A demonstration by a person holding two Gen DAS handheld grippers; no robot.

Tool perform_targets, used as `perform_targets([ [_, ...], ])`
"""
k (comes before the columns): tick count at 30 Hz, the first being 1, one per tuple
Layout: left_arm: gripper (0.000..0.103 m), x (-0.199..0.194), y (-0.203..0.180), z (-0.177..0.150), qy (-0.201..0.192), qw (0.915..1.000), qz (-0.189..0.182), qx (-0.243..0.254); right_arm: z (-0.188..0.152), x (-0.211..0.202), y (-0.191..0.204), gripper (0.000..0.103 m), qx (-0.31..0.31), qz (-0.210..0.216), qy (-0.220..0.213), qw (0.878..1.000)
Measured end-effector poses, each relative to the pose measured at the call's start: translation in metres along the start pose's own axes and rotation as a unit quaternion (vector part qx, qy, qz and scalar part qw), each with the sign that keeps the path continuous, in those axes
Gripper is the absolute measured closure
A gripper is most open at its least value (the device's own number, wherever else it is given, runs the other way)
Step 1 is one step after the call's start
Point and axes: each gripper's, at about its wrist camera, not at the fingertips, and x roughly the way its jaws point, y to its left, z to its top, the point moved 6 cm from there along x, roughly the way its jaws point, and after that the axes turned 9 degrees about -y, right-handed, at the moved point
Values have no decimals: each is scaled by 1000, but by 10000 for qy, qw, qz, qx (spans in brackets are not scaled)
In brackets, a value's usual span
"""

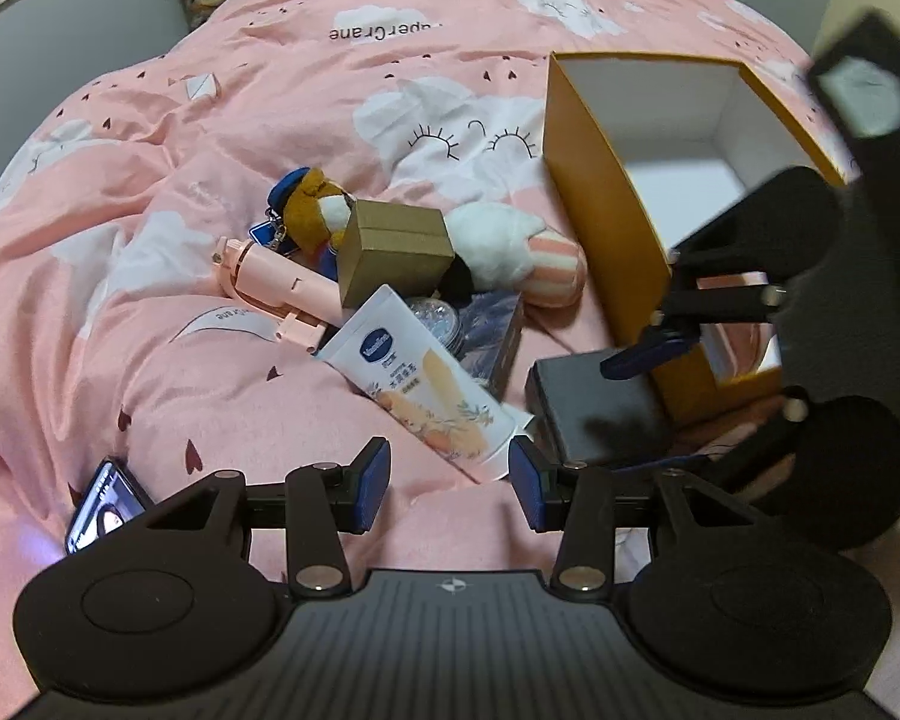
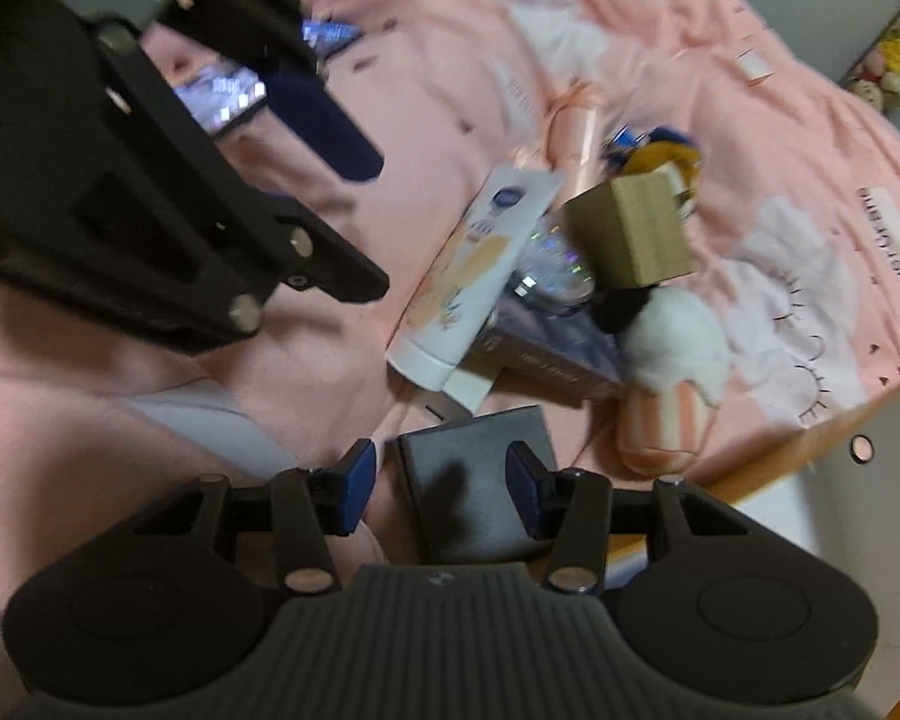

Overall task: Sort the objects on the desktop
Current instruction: 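Grasp the dark grey photo-card box with the right gripper and lift it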

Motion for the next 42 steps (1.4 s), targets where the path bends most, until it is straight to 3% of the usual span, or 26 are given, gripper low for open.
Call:
perform_targets([
  [7,52,-3,9,-10,-105,9999,-17,133,2,35,0,42,-179,-481,618,9968],
  [12,52,-9,1,-20,-239,9983,-107,515,-4,50,7,38,-134,-597,906,9940],
  [18,52,-11,-2,-29,-263,9975,-145,637,-12,62,8,25,-73,-1003,971,9902],
  [22,52,-8,-2,-29,-243,9976,-93,644,-19,69,8,22,-52,-1262,961,9873],
  [27,52,-12,3,-27,-324,9980,-60,531,-18,55,7,38,-21,-1330,760,9882],
  [32,52,-15,9,-22,-437,9982,-30,408,-7,19,-3,61,251,-1188,338,9920],
  [38,52,-13,5,-11,-555,9964,53,634,6,-14,-34,68,1459,-558,30,9877],
  [42,52,-8,0,-6,-566,9954,65,767,5,2,-52,67,1809,-443,61,9825],
])
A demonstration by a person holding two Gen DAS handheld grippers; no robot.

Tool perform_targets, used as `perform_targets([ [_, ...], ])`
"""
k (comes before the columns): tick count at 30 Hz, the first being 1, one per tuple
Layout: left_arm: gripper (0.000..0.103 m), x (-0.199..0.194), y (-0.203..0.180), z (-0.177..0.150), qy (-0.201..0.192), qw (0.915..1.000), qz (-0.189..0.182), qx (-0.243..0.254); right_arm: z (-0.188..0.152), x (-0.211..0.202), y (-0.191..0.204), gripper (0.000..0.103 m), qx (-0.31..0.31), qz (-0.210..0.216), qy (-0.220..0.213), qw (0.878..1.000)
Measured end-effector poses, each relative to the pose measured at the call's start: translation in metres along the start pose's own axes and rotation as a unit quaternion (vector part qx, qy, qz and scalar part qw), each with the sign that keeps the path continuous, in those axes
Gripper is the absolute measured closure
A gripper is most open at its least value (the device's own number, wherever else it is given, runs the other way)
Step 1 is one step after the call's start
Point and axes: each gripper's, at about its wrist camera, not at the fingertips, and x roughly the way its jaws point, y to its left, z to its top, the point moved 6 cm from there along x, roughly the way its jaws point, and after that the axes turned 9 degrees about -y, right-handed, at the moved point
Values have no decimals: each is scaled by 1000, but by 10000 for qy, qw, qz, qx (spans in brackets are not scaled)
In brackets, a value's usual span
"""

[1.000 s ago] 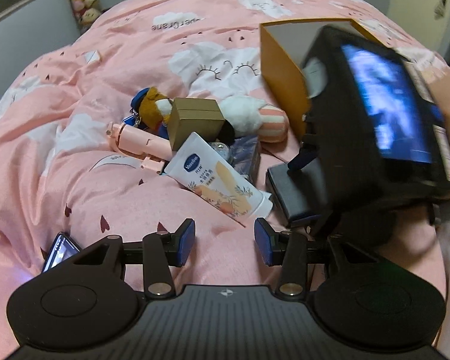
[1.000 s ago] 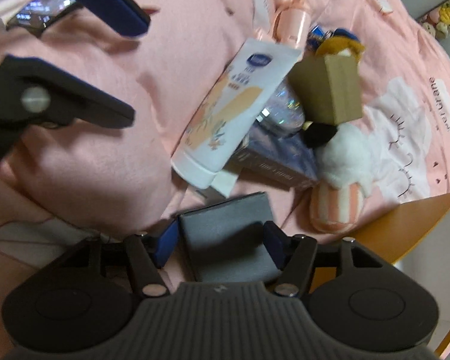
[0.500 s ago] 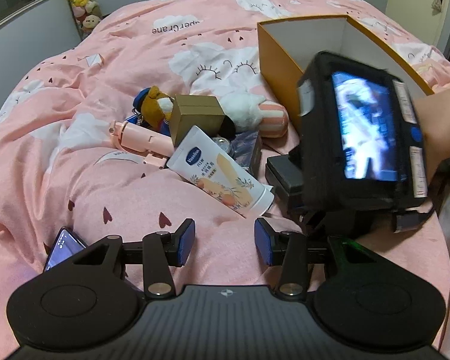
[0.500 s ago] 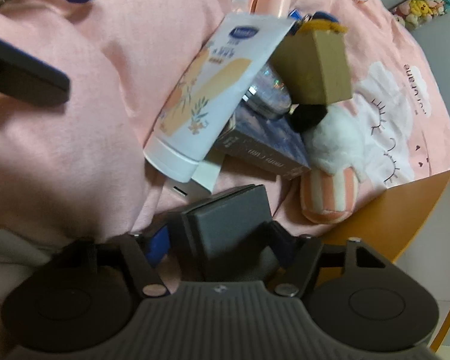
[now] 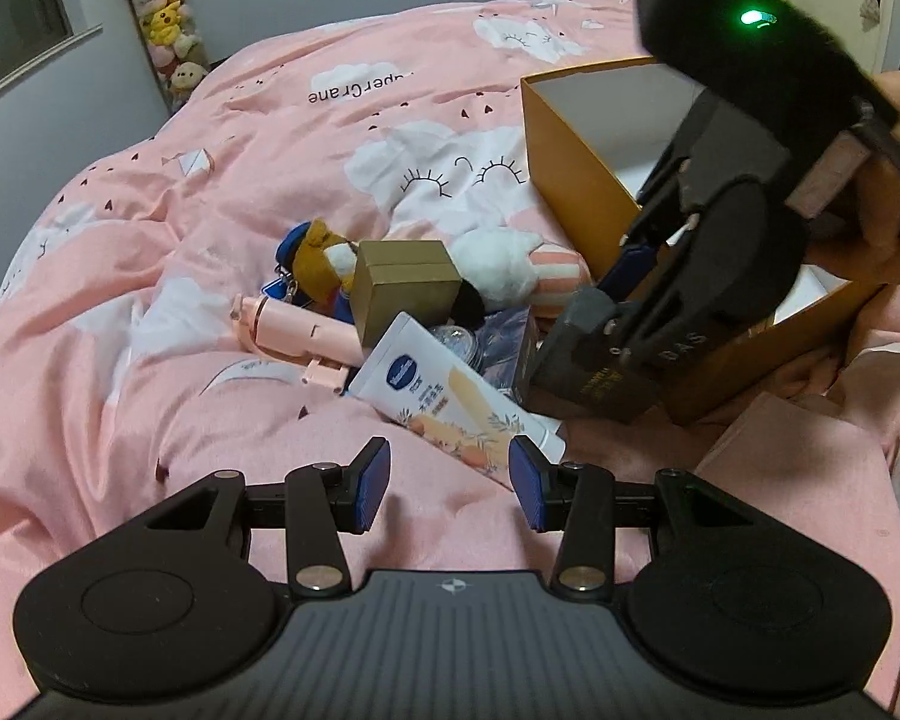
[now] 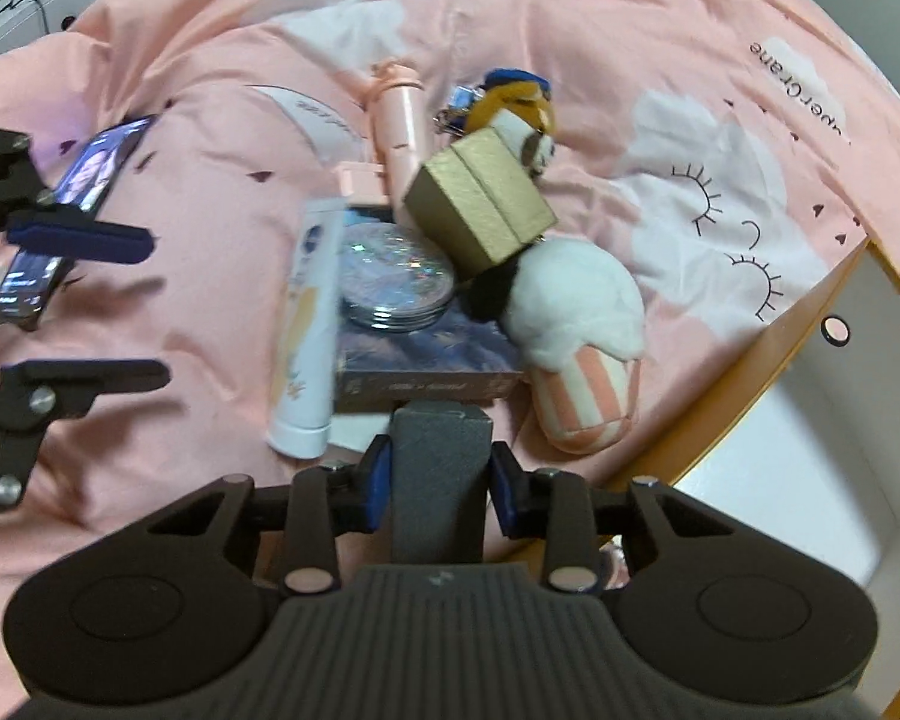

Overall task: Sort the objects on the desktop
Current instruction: 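Grasp the dark grey photo-card box with the right gripper and lift it, then carry the grey box into the white box while the left gripper grasps the brown card box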

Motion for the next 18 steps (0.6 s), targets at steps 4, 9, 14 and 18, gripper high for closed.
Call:
perform_targets([
  [4,52,4,-4,2,15,10000,-43,40,-3,18,3,65,-353,-110,167,9992],
  [9,52,8,-8,7,-14,9998,-94,149,-3,11,-3,66,-290,23,116,9995],
  [14,52,16,-18,16,-85,9985,-112,537,5,-31,-18,67,355,448,-583,9967],
  [18,52,29,-37,22,-119,9910,200,1322,12,-88,-39,68,808,332,-1551,9840],
])
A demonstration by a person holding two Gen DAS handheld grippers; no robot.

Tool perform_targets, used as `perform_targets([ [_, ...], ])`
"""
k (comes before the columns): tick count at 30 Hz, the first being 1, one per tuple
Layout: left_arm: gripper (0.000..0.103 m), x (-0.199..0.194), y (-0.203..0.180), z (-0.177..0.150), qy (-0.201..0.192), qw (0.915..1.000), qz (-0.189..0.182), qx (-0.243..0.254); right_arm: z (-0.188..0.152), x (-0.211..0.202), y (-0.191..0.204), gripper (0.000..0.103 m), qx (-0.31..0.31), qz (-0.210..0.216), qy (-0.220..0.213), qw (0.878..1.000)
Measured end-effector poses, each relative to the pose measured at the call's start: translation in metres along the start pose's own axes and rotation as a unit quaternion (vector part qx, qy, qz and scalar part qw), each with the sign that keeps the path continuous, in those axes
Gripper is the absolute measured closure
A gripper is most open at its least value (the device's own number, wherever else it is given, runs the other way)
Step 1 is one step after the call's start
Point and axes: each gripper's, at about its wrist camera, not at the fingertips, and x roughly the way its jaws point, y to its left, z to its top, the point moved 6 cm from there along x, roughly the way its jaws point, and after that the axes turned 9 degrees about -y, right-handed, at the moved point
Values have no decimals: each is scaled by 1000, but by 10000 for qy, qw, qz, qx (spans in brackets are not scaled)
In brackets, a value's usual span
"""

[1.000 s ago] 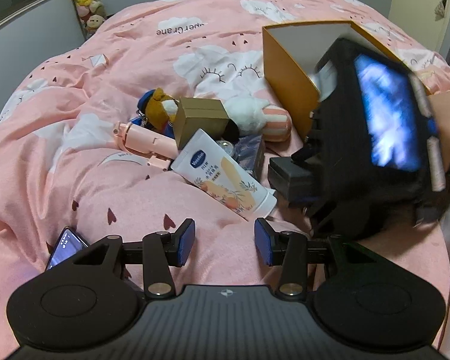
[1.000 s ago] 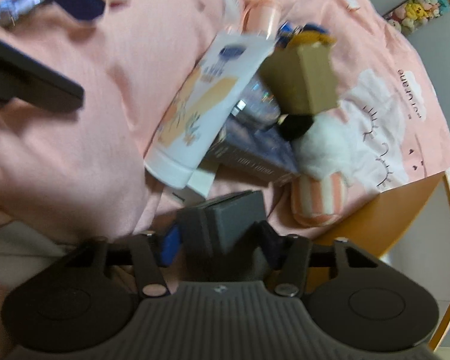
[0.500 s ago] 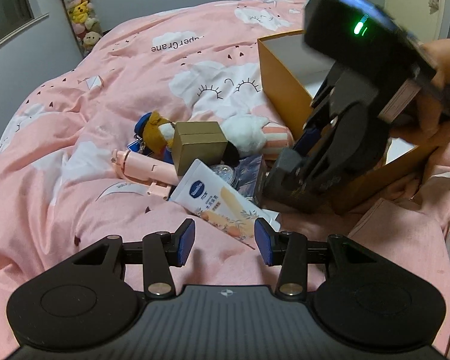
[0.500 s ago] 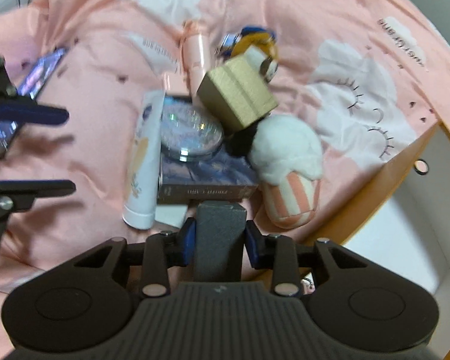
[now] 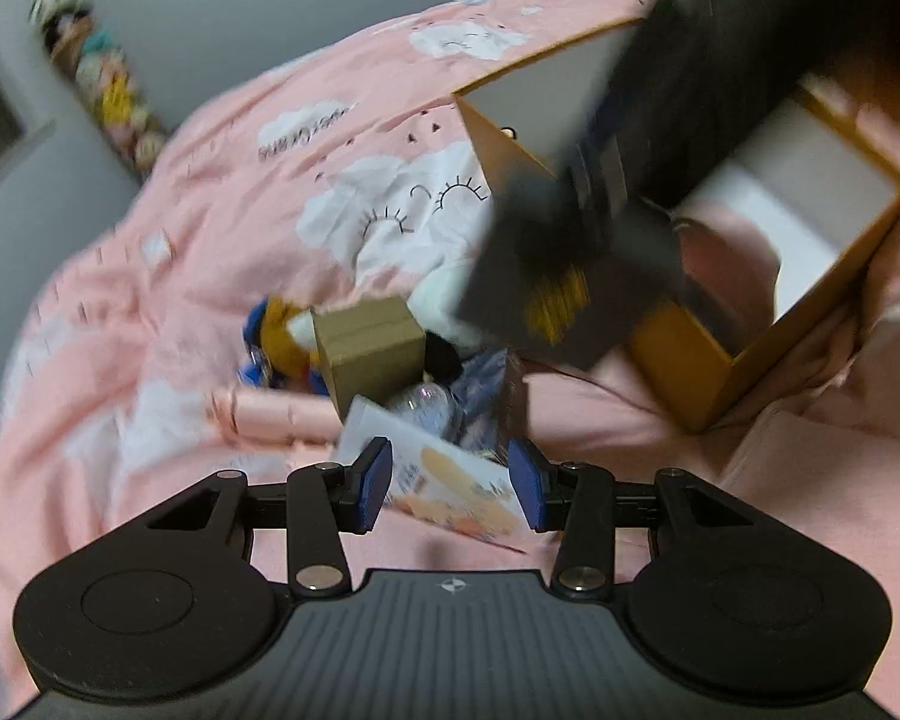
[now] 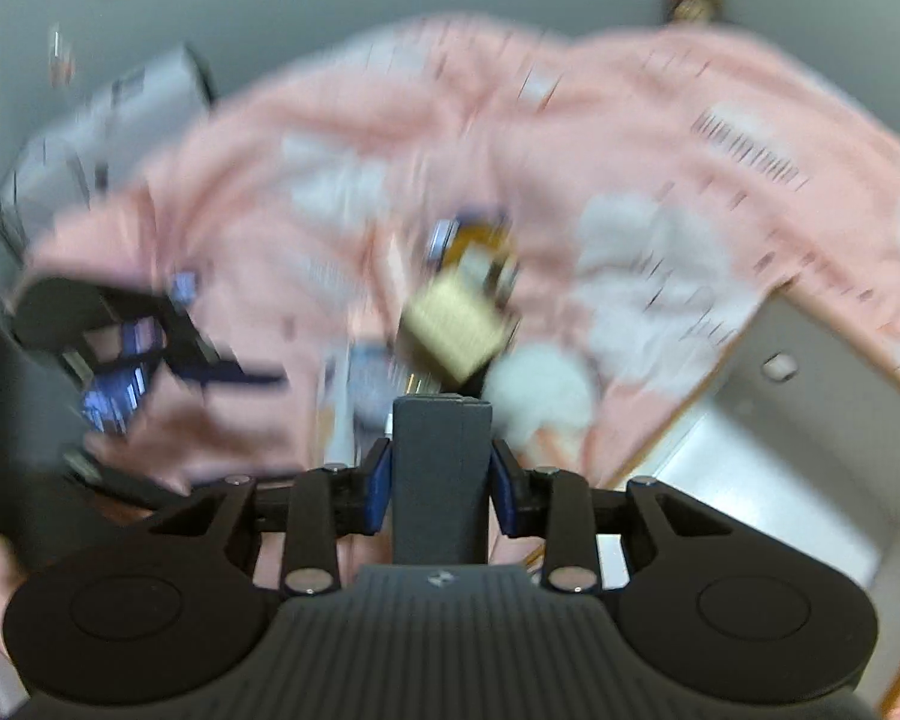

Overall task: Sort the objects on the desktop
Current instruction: 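Carry the grey box into the white box while the left gripper grasps the brown card box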

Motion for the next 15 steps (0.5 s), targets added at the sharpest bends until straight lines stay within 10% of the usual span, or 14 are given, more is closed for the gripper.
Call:
perform_targets([
  [6,52,30,-44,5,216,9889,455,1395,5,-60,-47,67,770,-739,-867,9905],
  [15,52,76,-71,-11,765,9645,649,2443,-60,-84,-98,67,2003,-1212,-874,9683],
])
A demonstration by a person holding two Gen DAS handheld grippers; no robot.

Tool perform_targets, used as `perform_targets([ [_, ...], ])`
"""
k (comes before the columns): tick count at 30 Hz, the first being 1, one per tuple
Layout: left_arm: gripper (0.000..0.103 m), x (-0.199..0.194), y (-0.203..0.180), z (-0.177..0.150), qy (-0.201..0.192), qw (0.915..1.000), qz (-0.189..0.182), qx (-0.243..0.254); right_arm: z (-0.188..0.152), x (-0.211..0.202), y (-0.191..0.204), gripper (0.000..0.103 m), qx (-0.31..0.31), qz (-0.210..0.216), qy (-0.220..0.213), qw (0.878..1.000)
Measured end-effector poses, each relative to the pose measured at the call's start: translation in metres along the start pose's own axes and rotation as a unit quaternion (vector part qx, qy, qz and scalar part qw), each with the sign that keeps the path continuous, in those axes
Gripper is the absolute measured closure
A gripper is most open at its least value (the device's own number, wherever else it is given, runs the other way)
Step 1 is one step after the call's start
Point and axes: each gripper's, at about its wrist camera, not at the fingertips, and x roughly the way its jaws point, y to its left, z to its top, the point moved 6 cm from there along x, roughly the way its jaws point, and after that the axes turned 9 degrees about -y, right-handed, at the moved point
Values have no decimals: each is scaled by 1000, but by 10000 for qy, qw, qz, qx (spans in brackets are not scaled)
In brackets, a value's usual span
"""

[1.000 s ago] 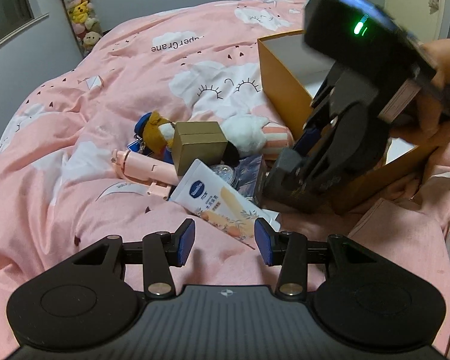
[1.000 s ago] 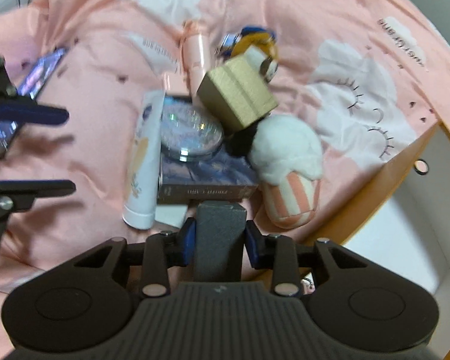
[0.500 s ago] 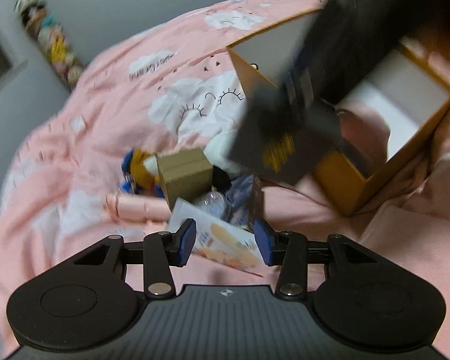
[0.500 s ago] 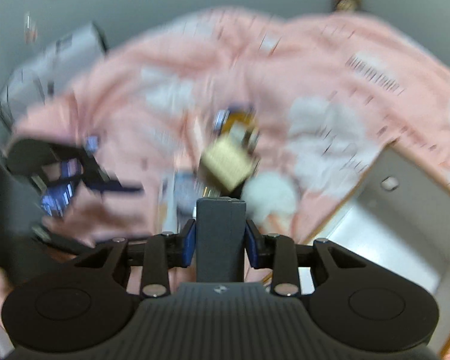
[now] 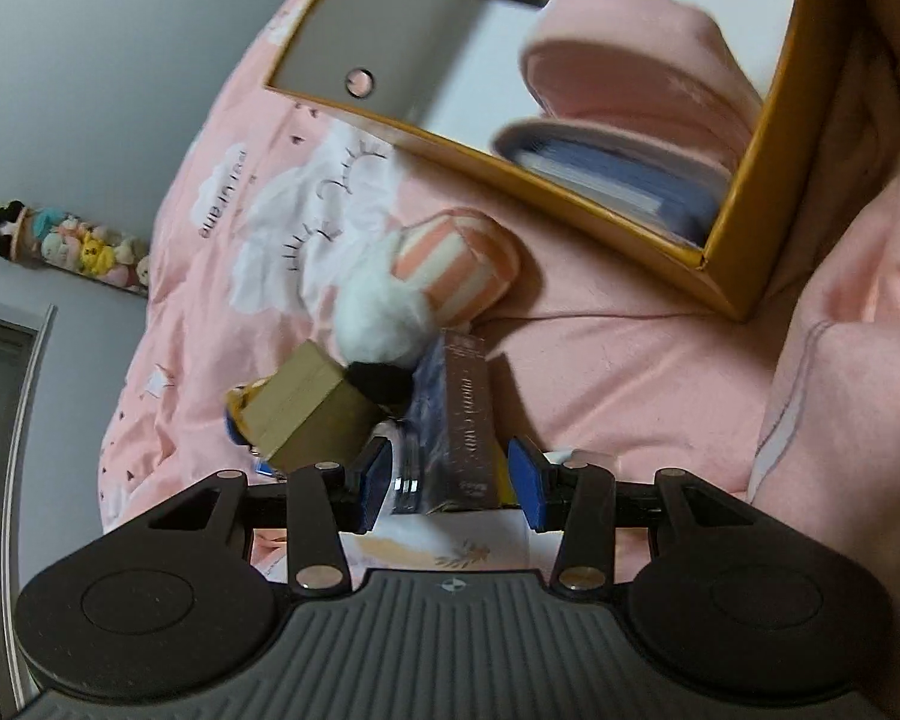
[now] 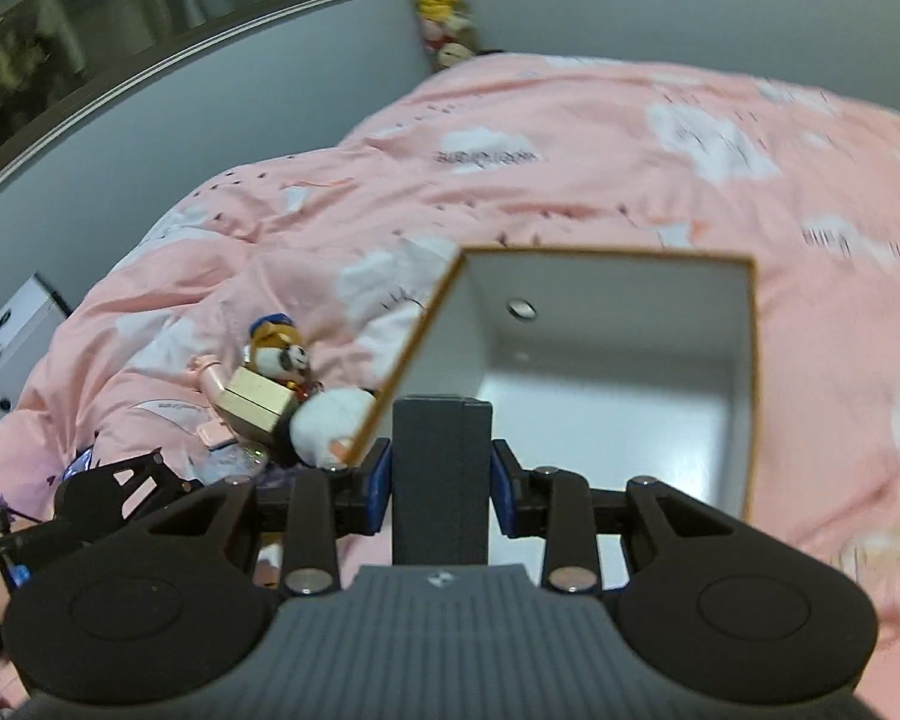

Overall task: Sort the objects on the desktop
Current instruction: 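Carry the grey box into the white box while the left gripper grasps the brown card box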

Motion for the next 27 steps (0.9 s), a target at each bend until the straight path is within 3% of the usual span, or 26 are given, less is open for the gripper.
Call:
perform_targets([
  [6,52,14,-13,-6,248,9981,222,519,-16,-2,-15,67,390,-7,16,9992],
  [12,67,12,-8,-10,162,9973,392,606,-26,1,-21,67,458,-85,42,9989],
  [13,78,8,-6,-10,116,9974,431,562,-26,1,-21,67,463,-81,43,9989],
  [15,77,3,5,-9,21,9993,262,255,-27,1,-21,67,462,-87,32,9989],
  [18,77,-10,32,-6,-65,9975,-185,-674,-27,0,-20,67,498,-125,-4,9987],
  [20,77,-21,52,-2,-158,9889,-611,-1345,-27,1,-21,67,528,-115,-8,9985],
  [22,77,-32,70,3,-251,9751,-1126,-1895,-27,1,-20,67,532,-115,1,9985],
  [25,77,-39,90,11,-316,9523,-1808,-2438,-27,2,-20,67,545,-116,1,9984],
  [27,77,-30,93,13,-117,9392,-2098,-2715,-27,2,-20,67,588,-107,-15,9982],
])
